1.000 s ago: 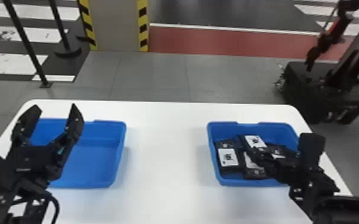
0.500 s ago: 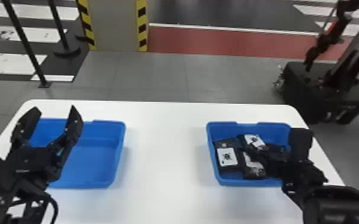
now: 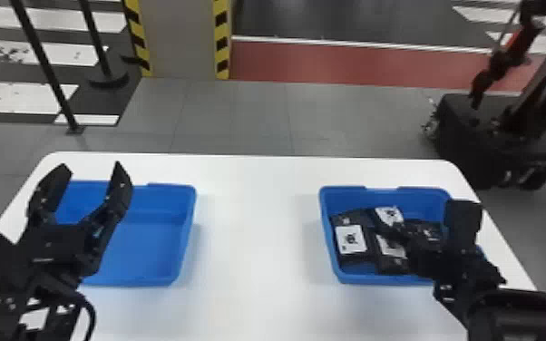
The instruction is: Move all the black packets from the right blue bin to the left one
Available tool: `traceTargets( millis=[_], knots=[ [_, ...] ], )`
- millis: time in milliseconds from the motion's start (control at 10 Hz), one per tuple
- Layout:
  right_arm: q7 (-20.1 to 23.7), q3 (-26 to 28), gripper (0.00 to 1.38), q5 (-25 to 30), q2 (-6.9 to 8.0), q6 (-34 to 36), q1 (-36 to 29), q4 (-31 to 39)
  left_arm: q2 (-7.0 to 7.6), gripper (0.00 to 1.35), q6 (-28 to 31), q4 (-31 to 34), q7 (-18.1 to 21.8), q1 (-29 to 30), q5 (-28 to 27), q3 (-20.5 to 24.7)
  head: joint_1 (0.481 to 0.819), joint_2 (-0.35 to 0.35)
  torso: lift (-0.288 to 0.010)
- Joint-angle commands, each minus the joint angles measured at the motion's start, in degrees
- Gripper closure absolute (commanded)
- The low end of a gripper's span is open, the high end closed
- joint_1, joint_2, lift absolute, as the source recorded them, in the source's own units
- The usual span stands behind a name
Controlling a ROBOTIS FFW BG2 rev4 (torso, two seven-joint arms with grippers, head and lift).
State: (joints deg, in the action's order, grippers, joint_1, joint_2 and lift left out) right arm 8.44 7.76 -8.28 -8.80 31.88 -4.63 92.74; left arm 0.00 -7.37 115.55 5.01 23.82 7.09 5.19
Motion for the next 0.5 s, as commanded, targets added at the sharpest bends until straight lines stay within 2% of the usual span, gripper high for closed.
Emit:
traceTargets(
  millis=[0,200,400],
  knots=[
    [-0.09,0.06,1.16,-2.53,0.10,-2.21,-2.53,3.09,-0.15,0.38,-0.93,-0.45,0.00,0.08,0.47,-0.09,0.695,-0.066,-0.110],
    [-1.06,0.15,1.16,-3.85,0.36,-4.60,-10.13,15.61,-0.15,0.38,-2.05,-0.87,0.00,0.08,3.19,-0.79,0.695,-0.056,-0.110],
    [-2.20,0.15,1.16,-4.46,0.36,-8.82,-18.85,29.95,-0.15,0.38,2.87,-0.45,1.14,-1.04,8.82,-2.64,0.695,-0.045,-0.110]
  ],
)
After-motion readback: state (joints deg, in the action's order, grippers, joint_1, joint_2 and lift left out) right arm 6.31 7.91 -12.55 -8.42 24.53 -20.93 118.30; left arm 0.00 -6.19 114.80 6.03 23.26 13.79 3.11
